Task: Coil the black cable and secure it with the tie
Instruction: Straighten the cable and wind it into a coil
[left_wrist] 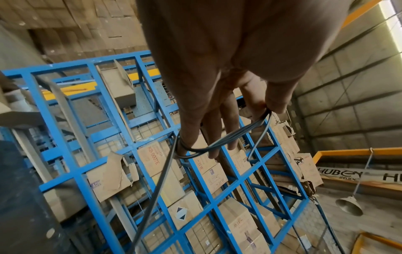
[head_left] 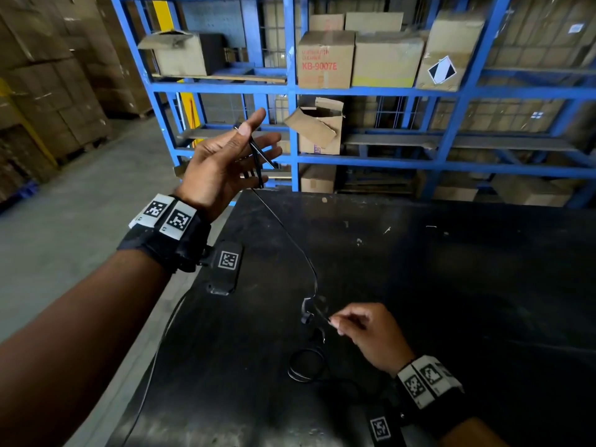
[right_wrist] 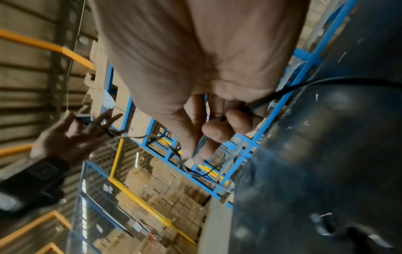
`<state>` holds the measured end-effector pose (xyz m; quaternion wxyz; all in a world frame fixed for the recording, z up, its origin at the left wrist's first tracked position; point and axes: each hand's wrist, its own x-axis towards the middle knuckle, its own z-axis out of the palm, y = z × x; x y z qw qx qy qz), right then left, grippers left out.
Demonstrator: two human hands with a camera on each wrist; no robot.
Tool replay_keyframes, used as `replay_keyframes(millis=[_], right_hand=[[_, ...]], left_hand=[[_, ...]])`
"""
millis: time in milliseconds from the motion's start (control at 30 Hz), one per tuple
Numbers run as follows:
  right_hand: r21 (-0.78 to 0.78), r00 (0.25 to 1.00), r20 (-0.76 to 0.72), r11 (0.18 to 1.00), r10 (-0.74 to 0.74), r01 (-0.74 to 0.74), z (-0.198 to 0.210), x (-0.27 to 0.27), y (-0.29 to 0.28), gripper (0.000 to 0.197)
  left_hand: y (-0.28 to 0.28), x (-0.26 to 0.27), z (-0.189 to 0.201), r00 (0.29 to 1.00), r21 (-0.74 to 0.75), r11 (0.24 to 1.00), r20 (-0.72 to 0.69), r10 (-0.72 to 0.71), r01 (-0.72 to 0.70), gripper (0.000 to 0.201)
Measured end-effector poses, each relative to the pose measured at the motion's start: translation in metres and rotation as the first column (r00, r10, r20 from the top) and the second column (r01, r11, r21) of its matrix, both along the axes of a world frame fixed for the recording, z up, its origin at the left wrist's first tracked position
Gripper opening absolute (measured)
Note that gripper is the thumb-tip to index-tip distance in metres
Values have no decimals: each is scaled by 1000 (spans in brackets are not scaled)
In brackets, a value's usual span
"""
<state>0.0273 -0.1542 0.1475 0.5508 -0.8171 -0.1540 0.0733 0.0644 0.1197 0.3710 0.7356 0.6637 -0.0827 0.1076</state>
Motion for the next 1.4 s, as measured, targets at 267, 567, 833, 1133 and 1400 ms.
replay_keyframes(millis=[267,567,833,1133,1400], right_hand=[[-496,979,-180,868,-100,-3,-135,-2,-49,49],[-312,966,115,915,-232,257,-38,38,-14,31],[233,969,141,945,201,-230,118,47,91,62],[343,995,89,936,53,-81,93,38,85,18],[137,919,392,990,-27,-30,117,27,49,9]], left_hand=[[14,4,14,999,28,1000,30,13,-13,39],[-11,-6,10,993,33,992,-5,-120,120,38],[-30,-16,9,974,34,974,-29,-224,225,40],[3,-22,11,988,49,987,-26,-151,152,36],[12,-20,-2,990,105,988,-92,-103,113,37]])
